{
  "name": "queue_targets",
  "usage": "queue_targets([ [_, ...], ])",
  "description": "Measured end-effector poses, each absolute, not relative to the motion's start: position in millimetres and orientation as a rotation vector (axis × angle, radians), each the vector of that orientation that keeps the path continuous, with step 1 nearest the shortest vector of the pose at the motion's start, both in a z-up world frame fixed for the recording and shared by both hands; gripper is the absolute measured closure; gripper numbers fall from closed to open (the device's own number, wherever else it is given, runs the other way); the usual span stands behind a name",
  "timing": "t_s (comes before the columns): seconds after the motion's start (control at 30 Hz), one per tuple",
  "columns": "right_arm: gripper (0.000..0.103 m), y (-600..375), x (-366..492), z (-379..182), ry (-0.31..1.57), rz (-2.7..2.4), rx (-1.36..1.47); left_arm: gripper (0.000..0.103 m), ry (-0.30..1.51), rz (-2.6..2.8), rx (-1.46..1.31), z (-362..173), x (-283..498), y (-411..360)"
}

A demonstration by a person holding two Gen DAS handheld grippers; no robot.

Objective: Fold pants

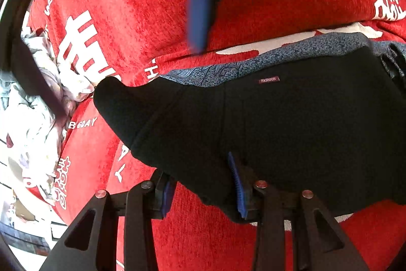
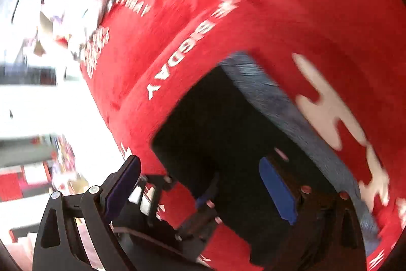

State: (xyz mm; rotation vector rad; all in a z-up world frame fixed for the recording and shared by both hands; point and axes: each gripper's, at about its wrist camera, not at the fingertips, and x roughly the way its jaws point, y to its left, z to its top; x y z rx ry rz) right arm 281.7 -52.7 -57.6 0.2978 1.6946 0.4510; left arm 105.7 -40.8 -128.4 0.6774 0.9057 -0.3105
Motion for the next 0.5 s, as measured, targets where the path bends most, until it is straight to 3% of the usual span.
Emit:
queue_targets([
  [0.17,0.010,-25,289,-91,1.804,0.446,0.187,0.063,0.886,-0.316,0.702,-125,99,-46],
  [0.23,0.048,-34,290,-98,1.814,0.424,0.196,0.063,0.880,-0.334,0.698,-119,98,-50],
  [0.27,0.083,-43,288,-99,1.817,0.449,0.281,0.063,0.876,-0.343,0.697,-115,97,-54],
  [0.5,0.083,-123,242,-44,1.588,0.473,0.585,0.063,0.754,-0.409,0.702,-59,71,-89],
])
